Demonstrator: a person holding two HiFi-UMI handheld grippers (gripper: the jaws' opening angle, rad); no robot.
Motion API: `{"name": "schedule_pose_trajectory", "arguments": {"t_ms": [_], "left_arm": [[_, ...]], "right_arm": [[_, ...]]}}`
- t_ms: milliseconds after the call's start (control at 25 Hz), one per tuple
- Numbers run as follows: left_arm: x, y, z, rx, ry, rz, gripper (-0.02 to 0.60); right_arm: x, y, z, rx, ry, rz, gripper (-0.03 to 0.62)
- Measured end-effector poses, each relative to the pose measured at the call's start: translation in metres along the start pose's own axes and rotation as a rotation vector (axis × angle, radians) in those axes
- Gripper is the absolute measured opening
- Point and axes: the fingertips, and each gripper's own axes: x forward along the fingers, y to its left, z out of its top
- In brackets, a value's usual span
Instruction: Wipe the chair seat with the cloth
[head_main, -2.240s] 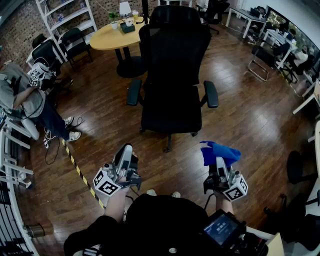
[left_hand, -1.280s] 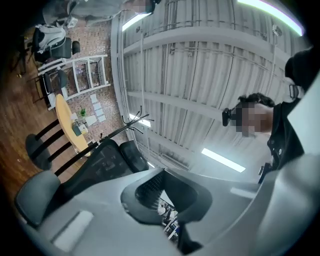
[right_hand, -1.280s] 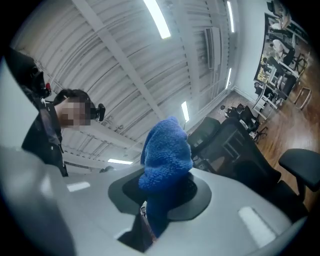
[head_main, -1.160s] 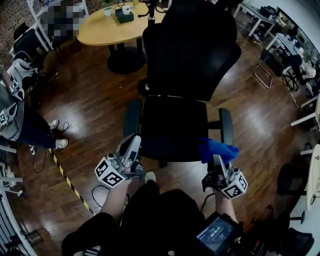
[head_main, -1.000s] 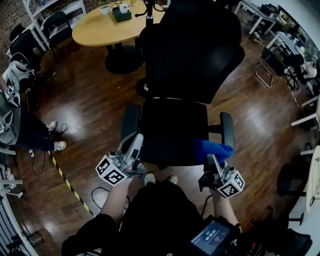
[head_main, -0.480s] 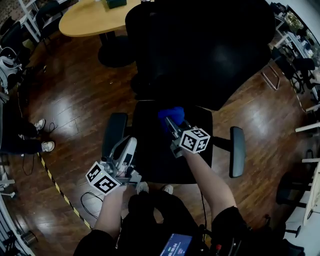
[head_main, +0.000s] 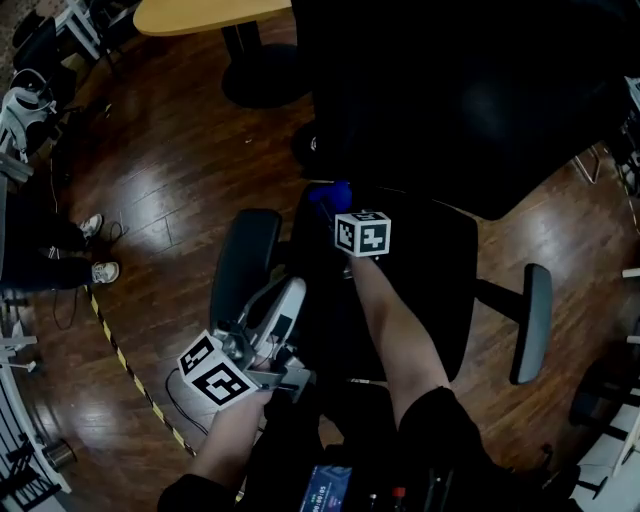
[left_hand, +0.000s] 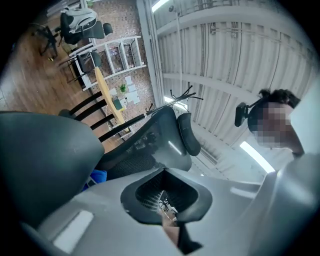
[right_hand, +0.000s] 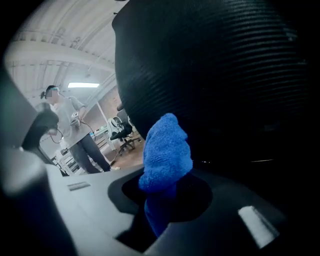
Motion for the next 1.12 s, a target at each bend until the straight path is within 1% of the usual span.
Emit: {"name": "schedule_pose_trajectory", "arguments": {"t_ms": [80, 200, 320, 480, 680, 800, 880, 960, 1040, 1120], "left_arm": [[0.0, 0.003, -0.003, -0.013, 0.008, 0.008, -0.008], [-0.002, 0.009, 0.001, -0.051, -0.011, 0.03, -0.008], [-0.003, 0.013, 0.004, -0.033, -0.016, 0.058, -0.008], [-0.004, 0.014, 0.006, -0.023, -0.016, 0.063, -0.008], [-0.006, 0.013, 0.013, -0.05, -0.041, 0.036, -0.008], [-0.004, 0.014, 0.008, -0.036, -0.021, 0.037, -0.008], [-0.003, 0.015, 0.004, -0.031, -0.012, 0.043, -0.008], [-0.002, 0.016, 0.002, -0.034, -0.011, 0.047, -0.008], [-0.003, 0.017, 0.0, -0.038, -0.01, 0.051, -0.008], [-0.002, 0.018, -0.003, -0.041, -0.006, 0.053, -0.008]], "right_arm": [[0.005, 0.0, -0.009, -0.038, 0.008, -0.015, 0.075], [0.005, 0.0, -0.009, -0.076, 0.01, -0.033, 0.075], [-0.009, -0.02, -0.012, -0.09, 0.039, -0.107, 0.074], [-0.061, -0.086, -0.022, -0.066, 0.068, -0.25, 0.075], [-0.163, -0.183, -0.036, -0.018, 0.082, -0.467, 0.074], [-0.221, -0.224, -0.041, 0.007, 0.068, -0.566, 0.074], [-0.248, -0.241, -0.044, 0.021, 0.063, -0.604, 0.074], [-0.263, -0.249, -0.045, 0.047, 0.049, -0.617, 0.075], [-0.266, -0.251, -0.046, 0.061, 0.037, -0.618, 0.074], [-0.266, -0.252, -0.046, 0.051, 0.035, -0.626, 0.074]]}}
